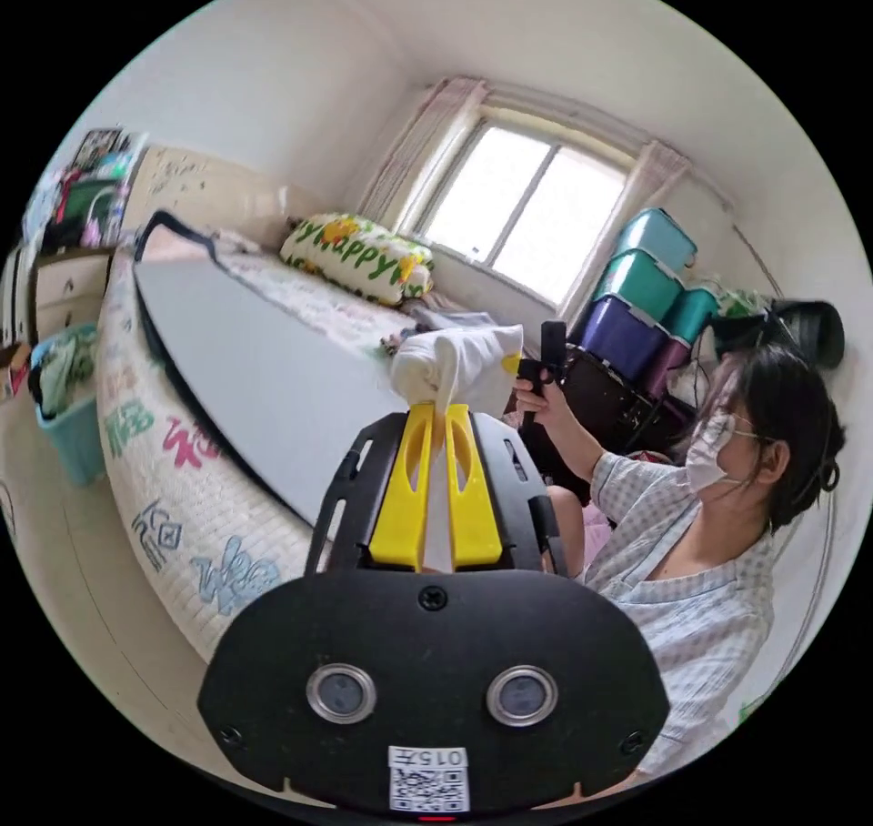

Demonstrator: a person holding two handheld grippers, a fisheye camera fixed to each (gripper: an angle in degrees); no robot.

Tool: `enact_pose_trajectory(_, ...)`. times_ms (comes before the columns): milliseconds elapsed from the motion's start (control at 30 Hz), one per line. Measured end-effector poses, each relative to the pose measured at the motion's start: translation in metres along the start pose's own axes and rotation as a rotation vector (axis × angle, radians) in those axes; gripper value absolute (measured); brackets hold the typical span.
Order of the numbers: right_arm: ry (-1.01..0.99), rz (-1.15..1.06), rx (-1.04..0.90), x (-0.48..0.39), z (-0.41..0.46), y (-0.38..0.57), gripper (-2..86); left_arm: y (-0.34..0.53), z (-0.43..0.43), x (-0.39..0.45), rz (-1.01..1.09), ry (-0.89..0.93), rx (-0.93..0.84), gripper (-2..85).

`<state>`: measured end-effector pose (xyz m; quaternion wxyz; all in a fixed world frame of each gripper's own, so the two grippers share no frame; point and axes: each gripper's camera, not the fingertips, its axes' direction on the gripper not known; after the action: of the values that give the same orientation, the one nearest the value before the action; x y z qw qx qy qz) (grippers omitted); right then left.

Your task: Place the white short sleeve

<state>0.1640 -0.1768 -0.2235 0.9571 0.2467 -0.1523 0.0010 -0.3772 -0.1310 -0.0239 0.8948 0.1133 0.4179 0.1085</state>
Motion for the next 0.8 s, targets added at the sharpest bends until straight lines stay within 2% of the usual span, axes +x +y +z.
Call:
enact_pose_trajectory(233, 0.218, -0.153, 0.161, -0.075, -0.145, 0.017, 2.6, -0.070, 0.047, 0.097, 0.131, 0.104, 0.042, -0.4)
enact_pose_trajectory(433, 0.468, -0.190, 0.294, -0.079, -0.275, 0.008, 3.3, -0.169, 0.160, 0.124, 0.186, 0.250, 0.048, -0.4)
enact_pose_trajectory(633, 0.717, -0.030, 0.358, 0.015, -0.374, -0.035, 3.4, -0.295, 0.333, 0.086, 0.066, 0.251, 0.056, -0.2)
enact_pose_trajectory(733, 0.861, 0.217, 0.302, 0.124, -0.399, -0.050, 3.8, -0.322, 0.434, 0.053, -0.034, 0.040, 0.009, 0.0)
enact_pose_trajectory(800, 0.964, 0.492, 0.139, 0.219, -0.398, -0.025, 4.6, -0.310, 0.501, 0.026, -0.131, -0.143, -0.123, 0.1)
